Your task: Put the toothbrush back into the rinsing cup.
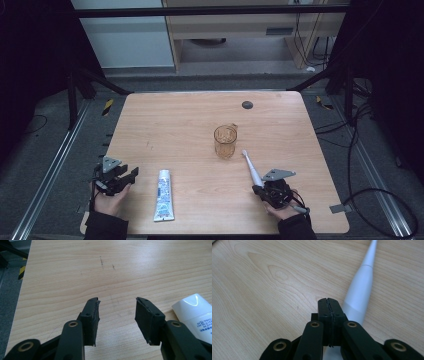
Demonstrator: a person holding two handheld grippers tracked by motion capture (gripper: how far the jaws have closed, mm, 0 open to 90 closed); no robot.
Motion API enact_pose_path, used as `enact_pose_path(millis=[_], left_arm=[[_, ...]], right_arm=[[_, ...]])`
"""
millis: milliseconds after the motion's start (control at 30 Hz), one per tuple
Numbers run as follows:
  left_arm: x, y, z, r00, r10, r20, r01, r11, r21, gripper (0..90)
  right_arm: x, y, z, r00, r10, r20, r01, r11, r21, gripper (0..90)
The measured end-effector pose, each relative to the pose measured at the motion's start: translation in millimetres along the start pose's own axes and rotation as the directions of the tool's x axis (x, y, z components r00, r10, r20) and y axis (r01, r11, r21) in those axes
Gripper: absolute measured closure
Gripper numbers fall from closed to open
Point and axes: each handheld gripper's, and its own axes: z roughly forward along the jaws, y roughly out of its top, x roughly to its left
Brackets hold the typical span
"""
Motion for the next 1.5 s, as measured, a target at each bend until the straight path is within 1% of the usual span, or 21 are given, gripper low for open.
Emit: enact_pose_path(millis=[67,100,133,167,233,267,300,367,400,433,467,533,1000,1500], left_arm=[[0.1,0.0,-0.1,1.0,0.0,0.0,0.0,1.0,0.0,52.9],[0.1,0.0,-0.3,1.0,0.0,0.0,0.0,1.0,-0.001,52.9],[0.2,0.0,-0.2,1.0,-0.001,0.0,0.001,1.0,-0.001,52.9],[0.2,0.0,-0.2,1.0,-0.001,0.0,0.001,1.0,-0.001,52.9],[0.2,-0.1,-0.1,1.0,-0.001,0.0,0.001,1.0,0.0,52.9],[0.2,-0.1,-0.1,1.0,0.0,0.0,0.0,1.0,0.001,52.9],[0.2,-0.2,0.0,1.0,0.0,0.0,0.0,1.0,0.0,52.9],[0.3,-0.2,-0.1,1.0,-0.001,0.0,0.001,1.0,0.001,52.9],[0.4,-0.3,-0.1,1.0,-0.001,-0.001,0.001,1.0,0.001,52.9],[0.4,-0.3,-0.2,1.0,-0.001,-0.001,0.001,1.0,0.002,52.9],[0.4,-0.4,-0.3,1.0,-0.001,-0.001,0.001,1.0,0.002,52.9],[0.4,-0.4,-0.3,1.0,-0.002,-0.001,0.002,1.0,0.002,52.9],[0.8,-0.9,-0.9,1.0,-0.005,-0.002,0.005,1.0,0.001,52.8],[0.5,-1.0,-0.8,1.0,-0.005,-0.002,0.005,1.0,0.002,52.7]], right_arm=[[0.0,0.8,-2.1,1.0,-0.009,0.002,0.009,1.0,-0.023,89.7],[-2.0,1.9,-7.6,0.9998,-0.001,0.019,0.002,0.999,-0.054,89.8],[-4.2,2.0,-11.1,0.9994,0.012,0.032,-0.01,0.998,-0.066,89.9],[-4.2,2.0,-11.1,0.9994,0.012,0.032,-0.01,0.998,-0.066,89.9],[-11.1,-0.6,-17.3,0.9969,0.033,0.071,-0.027,0.996,-0.085,89.9],[-14.1,-2.4,-19.9,0.9951,0.044,0.089,-0.036,0.996,-0.087,89.9],[-19.9,-6.0,-23.9,0.9915,0.071,0.109,-0.062,0.994,-0.086,90.0],[-21.9,-7.4,-24.8,0.9905,0.074,0.116,-0.065,0.995,-0.081,89.9],[-23.2,-9.0,-25.5,0.9892,0.083,0.121,-0.075,0.995,-0.069,89.9],[-24.4,-11.4,-25.3,0.9876,0.077,0.137,-0.07,0.996,-0.054,90.0],[-25.0,-14.6,-25.4,0.9871,0.078,0.14,-0.073,0.997,-0.039,90.0],[-24.9,-15.4,-25.7,0.987,0.08,0.139,-0.076,0.997,-0.032,90.0],[-23.2,-20.6,-30.9,0.9854,0.086,0.147,-0.081,0.996,-0.037,89.9],[-19.0,-27.3,-36.2,0.9861,0.086,0.142,-0.081,0.996,-0.038,89.9]])
